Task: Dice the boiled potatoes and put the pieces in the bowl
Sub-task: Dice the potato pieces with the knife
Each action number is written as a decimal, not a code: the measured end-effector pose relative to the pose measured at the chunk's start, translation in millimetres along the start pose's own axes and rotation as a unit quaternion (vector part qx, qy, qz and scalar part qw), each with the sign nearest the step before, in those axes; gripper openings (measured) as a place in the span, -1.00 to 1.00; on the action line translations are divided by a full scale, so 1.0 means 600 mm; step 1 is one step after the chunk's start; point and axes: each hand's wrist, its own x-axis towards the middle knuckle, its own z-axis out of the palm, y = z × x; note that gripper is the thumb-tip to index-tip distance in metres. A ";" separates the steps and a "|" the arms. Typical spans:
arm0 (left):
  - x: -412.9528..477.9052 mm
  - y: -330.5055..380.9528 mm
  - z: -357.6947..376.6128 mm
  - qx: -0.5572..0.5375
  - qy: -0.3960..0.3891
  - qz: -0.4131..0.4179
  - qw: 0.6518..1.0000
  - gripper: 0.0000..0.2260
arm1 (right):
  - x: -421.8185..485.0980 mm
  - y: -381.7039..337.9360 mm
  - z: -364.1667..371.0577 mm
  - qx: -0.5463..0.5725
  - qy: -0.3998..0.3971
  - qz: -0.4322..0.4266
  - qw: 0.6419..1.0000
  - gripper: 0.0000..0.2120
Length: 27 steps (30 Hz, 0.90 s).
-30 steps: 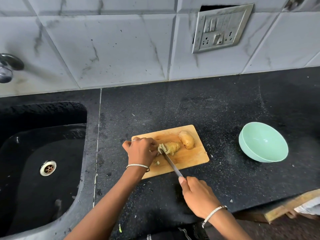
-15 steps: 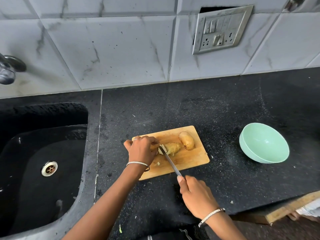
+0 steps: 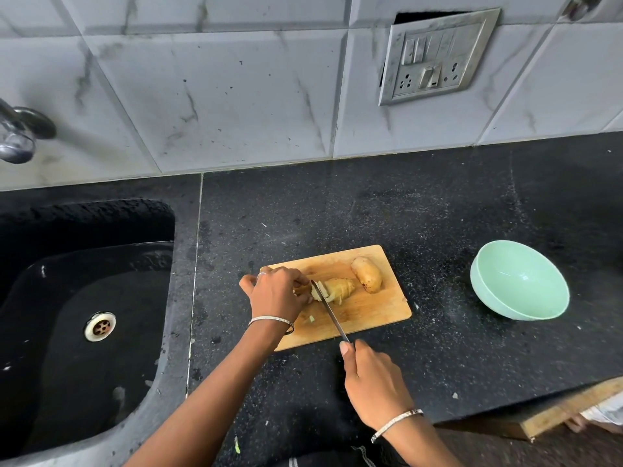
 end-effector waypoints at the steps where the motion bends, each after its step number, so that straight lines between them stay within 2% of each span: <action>1: 0.000 0.000 0.000 0.000 0.000 0.000 1.000 -0.78 | -0.001 -0.001 0.002 0.003 0.000 0.001 1.000 -0.64; 18: 0.003 0.002 0.001 -0.002 -0.008 -0.003 1.000 -0.85 | -0.005 -0.022 0.005 0.011 -0.020 0.004 1.000 -0.70; 27: 0.005 -0.002 0.000 -0.007 -0.011 -0.004 1.000 -0.85 | 0.008 -0.023 -0.003 -0.007 -0.037 0.027 0.999 -0.66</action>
